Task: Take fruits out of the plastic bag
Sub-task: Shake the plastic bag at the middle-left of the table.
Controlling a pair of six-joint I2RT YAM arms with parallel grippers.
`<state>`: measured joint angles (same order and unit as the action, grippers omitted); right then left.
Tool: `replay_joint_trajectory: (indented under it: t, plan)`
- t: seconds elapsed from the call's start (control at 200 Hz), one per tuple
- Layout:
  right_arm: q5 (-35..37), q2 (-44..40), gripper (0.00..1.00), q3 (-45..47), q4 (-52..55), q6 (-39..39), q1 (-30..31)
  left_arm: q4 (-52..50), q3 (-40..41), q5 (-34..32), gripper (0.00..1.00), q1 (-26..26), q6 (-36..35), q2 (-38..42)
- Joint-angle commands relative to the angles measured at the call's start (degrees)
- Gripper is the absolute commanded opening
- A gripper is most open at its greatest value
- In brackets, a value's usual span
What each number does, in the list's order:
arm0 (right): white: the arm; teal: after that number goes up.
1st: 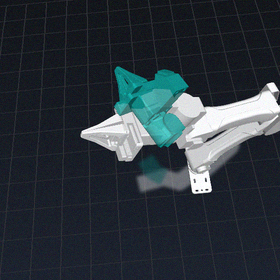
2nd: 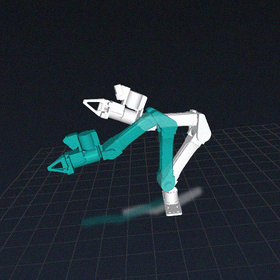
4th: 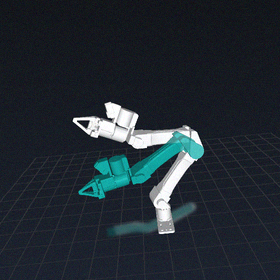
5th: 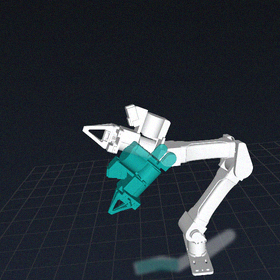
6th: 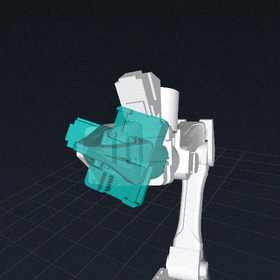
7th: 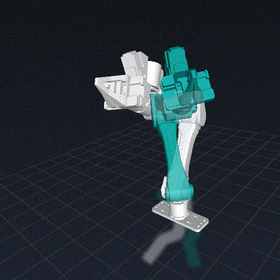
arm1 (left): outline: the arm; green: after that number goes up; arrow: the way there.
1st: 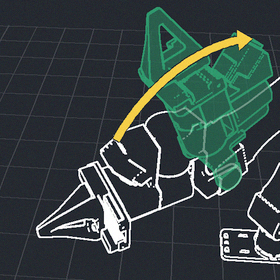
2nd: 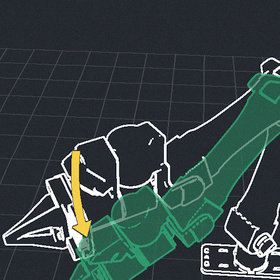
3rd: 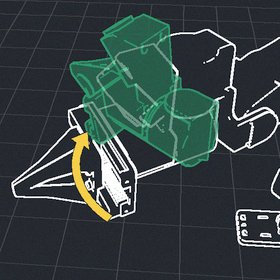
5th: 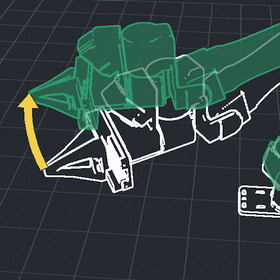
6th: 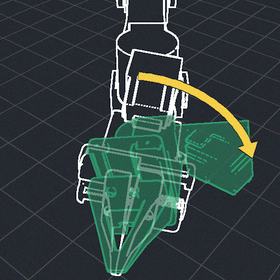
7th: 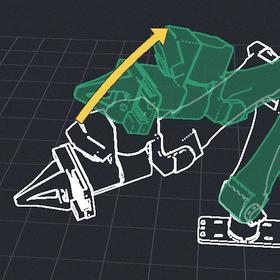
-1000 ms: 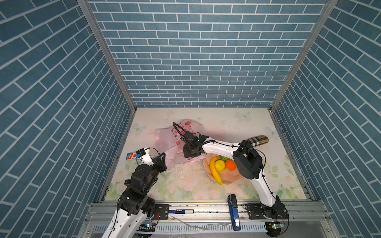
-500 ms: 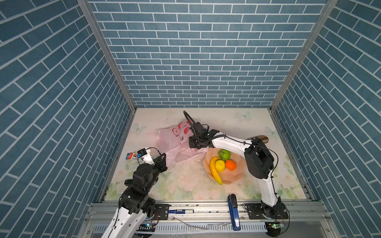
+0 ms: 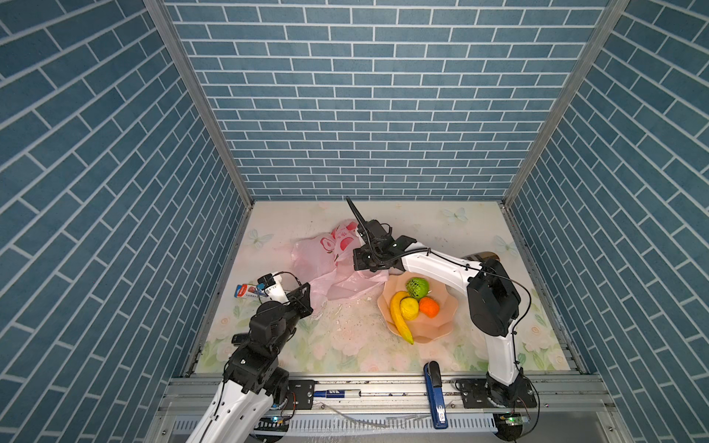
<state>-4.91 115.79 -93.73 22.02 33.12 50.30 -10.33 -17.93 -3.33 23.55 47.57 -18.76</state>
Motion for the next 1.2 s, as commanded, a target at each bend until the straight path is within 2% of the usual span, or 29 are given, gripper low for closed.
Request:
replay_joint_trajectory:
  t: [0.0,0.2,0.405,0.58,0.755,1.045,1.195]
  plan:
    - [-2.0,-3.1,0.0,0.1,1.1,-1.6,-0.5,1.6,0.4,-0.2,0.0,-0.1,-0.4,-0.2]
    - [-3.4,-6.2,0.0,-2.5,4.3,-5.4,-0.4,3.0,-0.6,-0.2,0.0,0.0,-0.5,-2.3]
    - [-8.0,-7.7,0.0,-11.9,14.0,-12.8,-0.6,5.1,-2.3,-0.6,0.0,0.0,-1.3,-5.9]
    - [-14.5,-7.8,0.0,-19.2,18.9,-18.0,-0.5,5.9,-1.2,-2.7,0.0,-0.1,-0.5,-6.0]
    - [-20.8,-8.2,0.0,-21.8,20.3,-23.0,0.3,5.8,-0.2,-4.9,0.0,-0.1,0.2,-4.5]
    - [-26.5,-9.6,0.0,-18.1,19.8,-25.2,2.3,4.9,-0.1,-7.9,0.0,-0.1,1.5,-3.4]
    - [-26.2,-13.4,0.0,-9.0,15.8,-22.4,2.9,4.0,-1.9,-8.9,0.0,0.0,0.7,-3.7]
